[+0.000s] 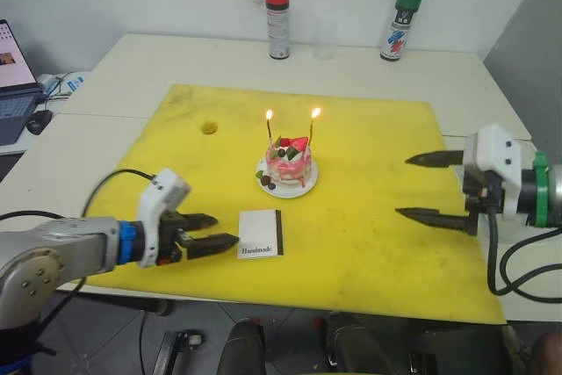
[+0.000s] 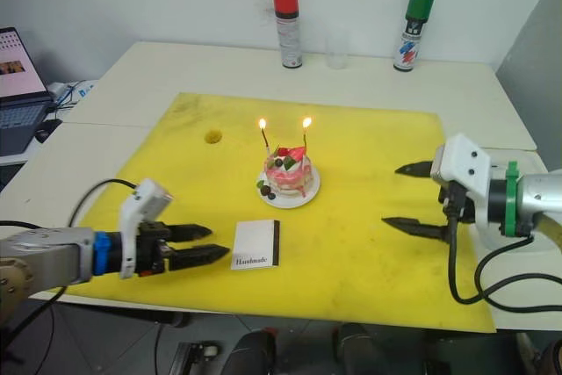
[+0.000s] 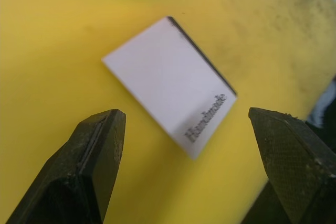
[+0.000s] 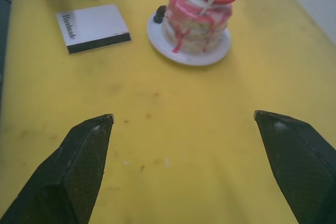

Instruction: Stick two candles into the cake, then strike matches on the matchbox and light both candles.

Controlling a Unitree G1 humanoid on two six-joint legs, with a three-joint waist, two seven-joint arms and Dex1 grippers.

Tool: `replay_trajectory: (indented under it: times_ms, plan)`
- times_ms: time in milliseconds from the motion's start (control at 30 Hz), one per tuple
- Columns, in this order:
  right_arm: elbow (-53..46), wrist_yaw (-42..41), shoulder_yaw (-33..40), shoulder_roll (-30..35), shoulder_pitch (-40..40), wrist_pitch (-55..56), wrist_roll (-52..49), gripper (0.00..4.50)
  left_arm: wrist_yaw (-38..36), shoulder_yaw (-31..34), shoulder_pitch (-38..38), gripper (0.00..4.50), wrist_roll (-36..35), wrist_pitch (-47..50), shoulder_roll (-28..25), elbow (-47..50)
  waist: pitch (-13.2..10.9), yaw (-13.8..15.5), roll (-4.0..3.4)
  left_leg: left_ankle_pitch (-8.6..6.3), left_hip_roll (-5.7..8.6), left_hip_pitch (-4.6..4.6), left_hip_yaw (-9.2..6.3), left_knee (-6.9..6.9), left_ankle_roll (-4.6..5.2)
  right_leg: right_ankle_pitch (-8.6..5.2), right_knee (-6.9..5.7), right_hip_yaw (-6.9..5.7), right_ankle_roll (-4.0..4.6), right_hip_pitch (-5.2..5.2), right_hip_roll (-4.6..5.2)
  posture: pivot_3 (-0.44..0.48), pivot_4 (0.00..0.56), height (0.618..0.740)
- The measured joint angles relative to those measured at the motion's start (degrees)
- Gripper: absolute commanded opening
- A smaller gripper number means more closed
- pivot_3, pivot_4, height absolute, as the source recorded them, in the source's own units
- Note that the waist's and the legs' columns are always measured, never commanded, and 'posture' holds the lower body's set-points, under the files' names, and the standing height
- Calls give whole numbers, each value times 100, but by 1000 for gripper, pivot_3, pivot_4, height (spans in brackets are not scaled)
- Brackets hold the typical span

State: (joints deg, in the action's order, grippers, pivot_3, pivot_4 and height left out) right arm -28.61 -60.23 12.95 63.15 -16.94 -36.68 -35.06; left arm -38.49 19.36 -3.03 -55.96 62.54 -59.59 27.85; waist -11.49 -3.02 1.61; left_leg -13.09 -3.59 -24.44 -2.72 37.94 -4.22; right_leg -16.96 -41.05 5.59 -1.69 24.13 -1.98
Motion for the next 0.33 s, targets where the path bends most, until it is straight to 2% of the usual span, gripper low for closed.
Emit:
replay_trajectory:
  times_ms: [100, 167, 333]
  plan:
    - [394, -357, 142, 389, -249, 136, 8, 4500, -581, 329, 289, 4167, 967, -1095, -437, -410, -5, 12, -6, 0, 0, 0, 5, 0, 0, -7, 0, 0, 13, 2, 3, 0, 150, 689]
    - [602, -547, 182, 540, -451, 266, 10, 4500, -933, 457, 237, 4167, 1383, -1690, -534, -770, -5, 18, -7, 0, 0, 1, 10, 0, 0, -8, 2, 0, 13, 2, 7, 0, 150, 689]
    - [753, -702, 137, 559, -929, 246, -82, 4500, -1282, 465, -214, 4167, 1589, -2146, -467, -1245, -9, 24, -11, -1, -3, -6, 22, -1, 0, -6, 3, 3, 10, 11, 11, 0, 150, 689]
